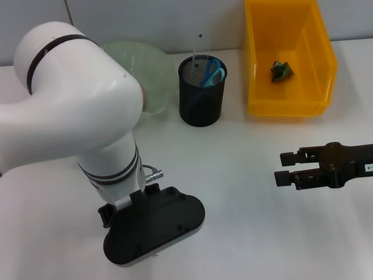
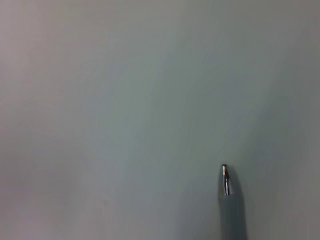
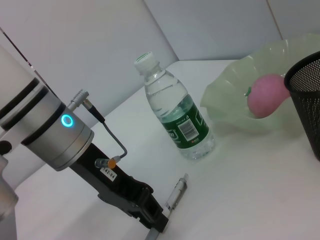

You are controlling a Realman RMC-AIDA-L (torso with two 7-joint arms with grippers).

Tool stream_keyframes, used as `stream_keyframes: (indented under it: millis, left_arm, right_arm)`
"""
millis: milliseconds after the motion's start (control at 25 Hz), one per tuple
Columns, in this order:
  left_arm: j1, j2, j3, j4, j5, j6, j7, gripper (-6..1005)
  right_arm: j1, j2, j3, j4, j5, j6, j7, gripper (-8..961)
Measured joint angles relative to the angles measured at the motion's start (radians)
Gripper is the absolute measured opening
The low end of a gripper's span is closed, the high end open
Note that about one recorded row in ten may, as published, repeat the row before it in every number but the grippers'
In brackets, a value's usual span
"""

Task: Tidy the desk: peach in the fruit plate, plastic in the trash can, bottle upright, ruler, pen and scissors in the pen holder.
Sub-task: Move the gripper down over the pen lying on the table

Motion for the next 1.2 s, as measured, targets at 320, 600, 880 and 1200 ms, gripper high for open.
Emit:
stream_keyframes:
  millis: [320,600,880,1200]
  left_arm:
    - [-0.001,0.0,0.006,-0.002,0.0,-0.001,0.0,235]
    - [-0.001,0.0,0.013,-0.002,0.001,0.001,-0.006,223]
    - [-0.001,0.0,0.018,-0.002,0.001,0.001,-0.009,210]
    - [-0.001,0.0,0.028,-0.002,0.0,0.0,-0.008,195]
  right_arm:
    - [0.0,0.0,0.001,-0.001,0.0,0.0,0.001,758]
    - [-0.002,0.0,0.002,-0.002,0.0,0.0,0.001,758]
    - [-0.002,0.0,0.003,-0.002,0.0,0.0,0.0,758]
    - [-0.003,0.001,0.001,-0.001,0.0,0.0,0.003,758]
